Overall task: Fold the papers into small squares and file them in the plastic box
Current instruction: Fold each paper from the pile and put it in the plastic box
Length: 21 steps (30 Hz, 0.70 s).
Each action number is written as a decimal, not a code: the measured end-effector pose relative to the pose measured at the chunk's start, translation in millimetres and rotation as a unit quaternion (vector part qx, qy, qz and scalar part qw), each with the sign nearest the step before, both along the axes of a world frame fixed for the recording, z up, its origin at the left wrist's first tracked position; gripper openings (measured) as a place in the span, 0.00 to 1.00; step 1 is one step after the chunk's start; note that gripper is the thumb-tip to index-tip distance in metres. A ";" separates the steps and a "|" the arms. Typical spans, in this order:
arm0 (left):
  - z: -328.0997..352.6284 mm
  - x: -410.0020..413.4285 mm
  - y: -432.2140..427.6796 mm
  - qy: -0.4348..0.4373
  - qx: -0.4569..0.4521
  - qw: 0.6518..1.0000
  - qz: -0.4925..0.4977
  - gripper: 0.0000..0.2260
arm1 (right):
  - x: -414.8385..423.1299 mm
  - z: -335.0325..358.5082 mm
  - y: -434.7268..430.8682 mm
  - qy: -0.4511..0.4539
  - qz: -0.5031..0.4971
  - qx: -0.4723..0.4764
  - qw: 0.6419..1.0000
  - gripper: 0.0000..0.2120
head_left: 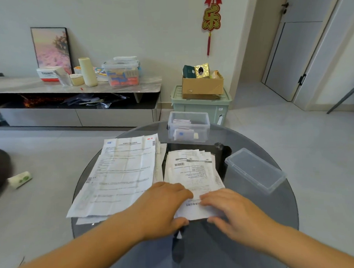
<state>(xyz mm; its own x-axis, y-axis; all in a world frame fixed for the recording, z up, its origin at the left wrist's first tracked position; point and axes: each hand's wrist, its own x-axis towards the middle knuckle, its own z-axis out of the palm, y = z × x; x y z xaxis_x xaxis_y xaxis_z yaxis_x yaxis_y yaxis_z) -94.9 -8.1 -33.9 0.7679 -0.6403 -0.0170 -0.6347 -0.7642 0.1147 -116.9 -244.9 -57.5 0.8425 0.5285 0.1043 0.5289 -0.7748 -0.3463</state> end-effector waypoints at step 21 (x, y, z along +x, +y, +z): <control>11.3 -91.2 2.0 0.069 -0.095 0.993 0.016 0.15 | -77.8 21.0 -2.7 0.104 -0.071 0.080 0.989 0.05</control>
<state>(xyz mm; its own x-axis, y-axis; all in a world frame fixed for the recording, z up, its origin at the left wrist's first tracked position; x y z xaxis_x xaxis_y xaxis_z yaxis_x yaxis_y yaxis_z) -186.1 -6.0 -22.7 0.7864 -0.6177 -0.0045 -0.5792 -0.7400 0.3420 -194.7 -247.6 -36.5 0.9187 0.3949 -0.0067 0.3234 -0.7620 -0.5610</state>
